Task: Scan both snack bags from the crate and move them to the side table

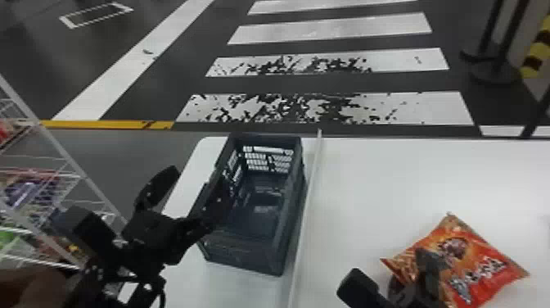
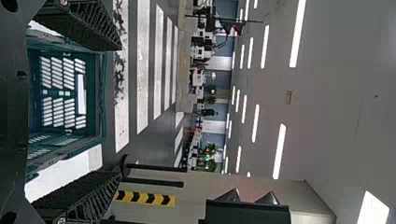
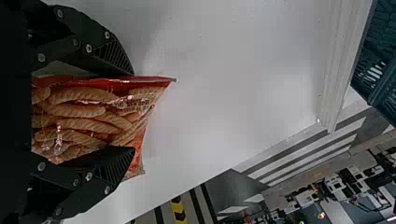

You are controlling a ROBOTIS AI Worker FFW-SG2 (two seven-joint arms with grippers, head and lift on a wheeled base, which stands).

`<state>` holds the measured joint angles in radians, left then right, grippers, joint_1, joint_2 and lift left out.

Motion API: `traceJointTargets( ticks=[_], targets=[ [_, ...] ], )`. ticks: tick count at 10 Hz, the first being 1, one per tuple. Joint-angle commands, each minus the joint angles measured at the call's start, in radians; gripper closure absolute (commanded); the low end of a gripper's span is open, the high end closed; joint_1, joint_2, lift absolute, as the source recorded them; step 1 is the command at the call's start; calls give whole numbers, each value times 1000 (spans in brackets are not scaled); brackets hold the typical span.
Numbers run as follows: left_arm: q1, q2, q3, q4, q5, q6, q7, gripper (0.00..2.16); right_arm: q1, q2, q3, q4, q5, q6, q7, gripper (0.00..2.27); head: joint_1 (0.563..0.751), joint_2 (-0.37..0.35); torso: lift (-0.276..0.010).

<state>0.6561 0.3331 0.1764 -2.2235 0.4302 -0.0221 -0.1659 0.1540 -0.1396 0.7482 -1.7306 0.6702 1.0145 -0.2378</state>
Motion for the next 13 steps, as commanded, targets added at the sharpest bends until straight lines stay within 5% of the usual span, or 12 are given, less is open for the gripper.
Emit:
traceJointTargets(
  ticks=[1,2,3,5,7,9,10,11,13],
  targets=[
    [-3,0,0,12,2,-3,-6,39,-7,0,0,14,0,-3,20,1534,695,227,-95],
    [-4,0,0,22,13,-15,-18,39,-2,-3,0,23,6,-49,18,2020,695,228,-95],
    [-4,0,3,27,21,-25,-21,39,21,-9,-12,16,6,-116,15,2236,695,232,-95],
    [-6,0,6,27,27,-28,-27,39,104,-32,-75,-101,-32,-297,14,2236,695,252,-95],
    [-6,0,3,35,27,-40,-29,39,220,-87,-196,-334,-212,-555,29,2236,695,286,-95],
    [-10,-2,-6,41,27,-49,-29,39,318,-81,-420,-483,-581,-874,68,2240,695,295,-95],
    [-10,-2,-9,44,27,-55,-29,39,344,-51,-573,-489,-897,-1012,141,2240,695,271,-95],
    [-10,-3,-11,50,27,-58,-30,39,351,3,-699,-468,-1150,-1043,222,2240,695,223,-95],
    [-23,-6,-23,64,27,-74,-34,39,351,67,-839,-373,-1440,-1058,316,2240,695,110,-95]
  ],
)
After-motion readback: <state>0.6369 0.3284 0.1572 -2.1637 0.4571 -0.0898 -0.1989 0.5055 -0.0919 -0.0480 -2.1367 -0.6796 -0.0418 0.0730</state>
